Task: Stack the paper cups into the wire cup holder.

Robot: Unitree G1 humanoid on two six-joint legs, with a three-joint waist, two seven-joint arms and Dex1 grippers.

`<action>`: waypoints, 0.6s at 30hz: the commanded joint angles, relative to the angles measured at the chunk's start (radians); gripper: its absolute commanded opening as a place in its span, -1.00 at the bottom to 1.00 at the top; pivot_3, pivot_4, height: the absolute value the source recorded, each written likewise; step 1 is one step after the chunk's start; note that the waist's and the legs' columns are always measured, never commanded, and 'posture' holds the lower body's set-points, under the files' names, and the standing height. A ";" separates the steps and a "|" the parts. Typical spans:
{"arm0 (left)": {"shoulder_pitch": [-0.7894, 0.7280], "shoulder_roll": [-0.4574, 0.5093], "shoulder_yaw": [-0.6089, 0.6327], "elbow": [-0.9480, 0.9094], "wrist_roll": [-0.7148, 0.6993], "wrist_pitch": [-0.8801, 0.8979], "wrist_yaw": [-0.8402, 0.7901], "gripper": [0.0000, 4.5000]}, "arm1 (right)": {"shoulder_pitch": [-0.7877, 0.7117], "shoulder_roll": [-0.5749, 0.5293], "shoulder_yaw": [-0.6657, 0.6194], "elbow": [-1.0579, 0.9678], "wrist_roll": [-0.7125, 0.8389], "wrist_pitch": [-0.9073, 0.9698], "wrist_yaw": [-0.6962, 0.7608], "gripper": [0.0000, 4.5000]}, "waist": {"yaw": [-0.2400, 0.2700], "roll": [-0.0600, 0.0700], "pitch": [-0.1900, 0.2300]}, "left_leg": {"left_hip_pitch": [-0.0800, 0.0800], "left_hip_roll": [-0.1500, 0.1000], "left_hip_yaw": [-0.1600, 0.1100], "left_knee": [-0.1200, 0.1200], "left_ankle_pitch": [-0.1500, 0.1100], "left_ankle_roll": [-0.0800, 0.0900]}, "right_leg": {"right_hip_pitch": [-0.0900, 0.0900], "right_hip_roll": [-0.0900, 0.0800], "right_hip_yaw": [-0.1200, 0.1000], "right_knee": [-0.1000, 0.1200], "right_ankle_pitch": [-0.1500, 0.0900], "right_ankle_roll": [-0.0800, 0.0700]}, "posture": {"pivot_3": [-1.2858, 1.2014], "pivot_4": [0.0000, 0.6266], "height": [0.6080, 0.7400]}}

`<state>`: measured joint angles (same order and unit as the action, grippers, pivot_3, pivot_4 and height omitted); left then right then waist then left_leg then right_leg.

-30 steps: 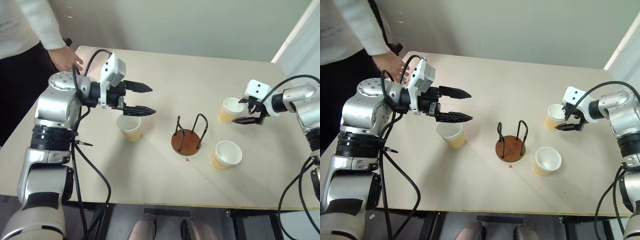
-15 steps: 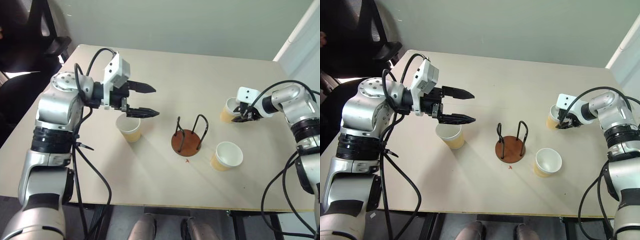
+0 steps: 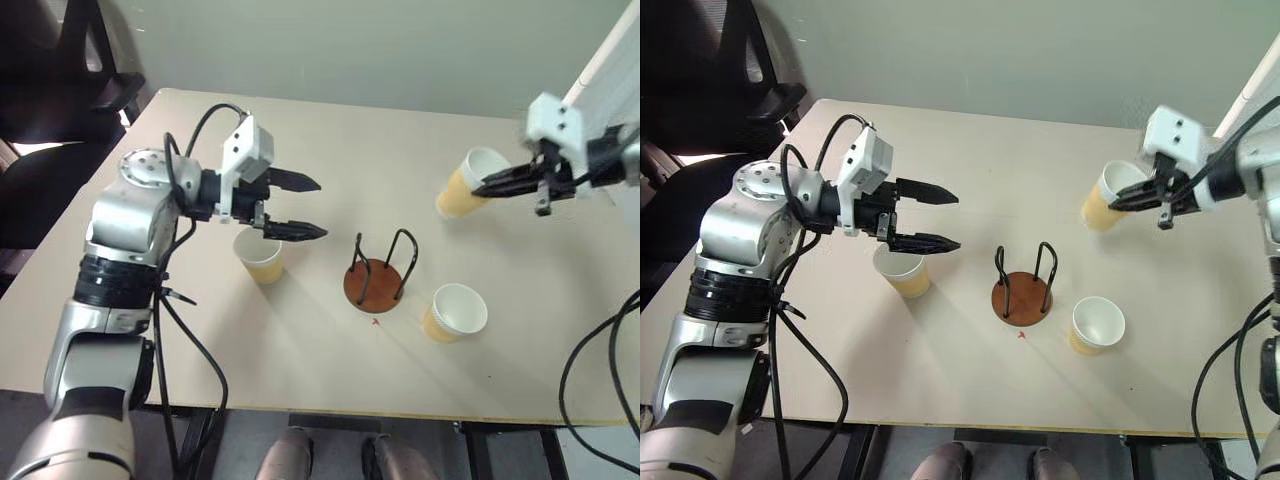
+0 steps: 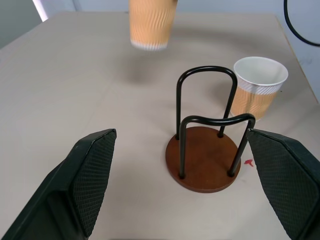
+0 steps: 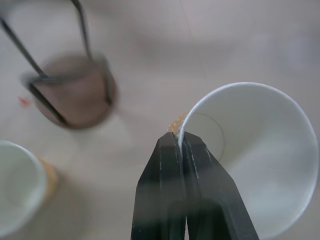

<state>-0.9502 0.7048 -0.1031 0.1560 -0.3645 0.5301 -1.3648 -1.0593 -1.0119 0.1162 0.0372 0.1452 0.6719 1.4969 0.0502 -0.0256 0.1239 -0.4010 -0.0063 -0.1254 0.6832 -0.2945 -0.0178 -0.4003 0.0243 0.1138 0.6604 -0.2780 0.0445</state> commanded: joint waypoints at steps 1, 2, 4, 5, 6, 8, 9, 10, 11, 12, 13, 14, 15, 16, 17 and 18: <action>-0.028 -0.006 -0.001 -0.012 0.000 -0.025 -0.006 1.00 | -0.072 -0.029 -0.052 -0.193 0.114 0.161 0.002 -0.99 | -0.002 0.000 0.000 | 0.000 0.000 0.000 0.000 0.000 0.000 | 0.000 0.000 0.000 0.000 0.000 0.000 | 0.03 -0.52 1.00; -0.030 -0.007 -0.002 -0.009 0.001 -0.028 -0.007 1.00 | -0.083 -0.030 -0.050 -0.219 0.133 0.189 -0.007 -0.99 | -0.004 0.000 0.000 | 0.000 0.000 0.000 0.001 0.000 0.000 | -0.001 0.000 0.000 -0.001 0.000 0.000 | 0.03 -0.52 1.00; -0.033 -0.013 -0.013 0.000 0.009 -0.044 -0.014 1.00 | -0.111 -0.010 -0.040 -0.282 0.174 0.242 -0.033 -0.99 | -0.006 0.000 0.000 | 0.000 0.000 0.000 0.001 0.002 0.000 | -0.001 0.000 0.000 0.000 0.000 0.000 | 0.03 -0.52 1.00; -0.034 -0.014 -0.017 0.002 0.012 -0.051 -0.017 1.00 | -0.118 -0.005 -0.036 -0.303 0.190 0.259 -0.044 -0.99 | -0.006 0.000 0.000 | 0.001 0.000 0.000 0.001 0.002 0.000 | -0.001 0.000 0.000 0.000 0.000 0.000 | 0.03 -0.52 1.00; -0.034 -0.015 -0.022 0.007 0.014 -0.059 -0.022 1.00 | -0.125 0.013 -0.028 -0.335 0.211 0.279 -0.061 -0.99 | -0.007 0.000 0.000 | 0.001 0.000 -0.001 0.001 0.003 0.000 | -0.001 0.000 0.000 0.001 0.000 0.000 | 0.03 -0.52 1.00; -0.035 -0.014 -0.029 0.014 0.016 -0.072 -0.034 1.00 | -0.136 0.059 -0.013 -0.383 0.245 0.310 -0.098 -0.99 | -0.011 0.000 0.000 | 0.001 0.000 -0.001 0.001 0.004 0.000 | -0.001 0.000 0.000 0.002 0.000 0.000 | 0.03 -0.52 1.00; -0.040 -0.018 -0.034 0.021 0.021 -0.080 -0.037 1.00 | -0.140 0.079 -0.004 -0.391 0.252 0.313 -0.114 -0.99 | -0.013 0.000 0.000 | 0.001 0.000 -0.001 0.001 0.004 0.000 | -0.002 0.000 0.000 0.002 0.000 0.000 | 0.03 -0.52 1.00; -0.044 -0.020 -0.038 0.028 0.026 -0.089 -0.041 1.00 | -0.139 0.098 0.010 -0.396 0.254 0.309 -0.130 -0.99 | -0.014 0.000 0.000 | 0.001 0.000 -0.001 0.001 0.005 0.000 | -0.002 0.000 0.000 0.003 0.000 -0.001 | 0.03 -0.52 1.00; -0.047 -0.021 -0.041 0.034 0.030 -0.097 -0.046 1.00 | -0.132 0.116 0.024 -0.399 0.255 0.304 -0.145 -0.99 | -0.015 0.000 0.000 | 0.001 0.000 -0.001 0.001 0.005 0.000 | -0.002 0.000 -0.001 0.003 0.001 -0.001 | 0.03 -0.52 1.00; -0.048 -0.020 -0.041 0.039 0.031 -0.103 -0.051 1.00 | -0.115 0.123 0.044 -0.401 0.247 0.283 -0.153 -0.99 | -0.014 0.000 0.000 | 0.001 0.000 -0.002 0.001 0.006 0.000 | -0.002 0.000 -0.001 0.004 0.001 -0.001 | 0.03 -0.52 1.00; -0.049 -0.017 -0.040 0.042 0.031 -0.106 -0.057 1.00 | -0.097 0.123 0.060 -0.404 0.240 0.265 -0.155 -0.99 | -0.014 0.000 0.000 | 0.001 0.000 -0.002 0.001 0.006 0.000 | -0.003 0.000 -0.001 0.004 0.001 -0.001 | 0.03 -0.52 1.00; -0.050 -0.013 -0.038 0.045 0.030 -0.107 -0.062 1.00 | -0.080 0.121 0.071 -0.403 0.236 0.248 -0.158 -0.99 | -0.013 0.000 0.000 | 0.001 0.000 -0.002 0.001 0.006 0.000 | -0.002 0.000 -0.002 0.003 0.001 -0.001 | 0.03 -0.52 1.00; -0.051 -0.009 -0.035 0.047 0.030 -0.108 -0.067 1.00 | -0.064 0.117 0.082 -0.399 0.230 0.231 -0.158 -0.99 | -0.013 0.000 0.000 | 0.001 0.000 -0.003 0.001 0.006 0.000 | -0.002 0.000 -0.002 0.003 0.001 -0.001 | 0.03 -0.52 1.00; -0.052 -0.004 -0.034 0.049 0.032 -0.110 -0.070 1.00 | -0.053 0.113 0.090 -0.394 0.226 0.216 -0.158 -0.99 | -0.013 0.000 0.000 | 0.000 0.000 -0.003 0.001 0.006 0.000 | -0.002 0.000 -0.002 0.003 0.001 -0.001 | 0.03 -0.52 1.00; -0.051 0.000 -0.032 0.051 0.033 -0.112 -0.073 1.00 | -0.046 0.111 0.096 -0.389 0.224 0.203 -0.159 -0.99 | -0.014 0.000 0.000 | 0.000 0.000 -0.003 0.001 0.006 0.000 | -0.002 0.000 -0.002 0.002 0.001 -0.001 | 0.03 -0.52 1.00; -0.051 0.003 -0.030 0.051 0.034 -0.111 -0.073 1.00 | -0.039 0.107 0.105 -0.379 0.217 0.185 -0.158 -0.99 | -0.014 0.000 0.000 | 0.000 0.000 -0.002 0.000 0.006 0.000 | -0.003 0.000 -0.002 0.002 0.001 -0.001 | 0.03 -0.52 1.00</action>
<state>-0.9749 0.6951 -0.1490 0.2149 -0.3287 0.4340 -1.4338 -1.0851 -0.8828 0.2301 -0.3388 0.3793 0.8917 1.3443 0.0364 -0.0257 0.1238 -0.4020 -0.0067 -0.1277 0.6834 -0.2890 -0.0181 -0.4044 0.0240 0.1119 0.6627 -0.2771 0.0433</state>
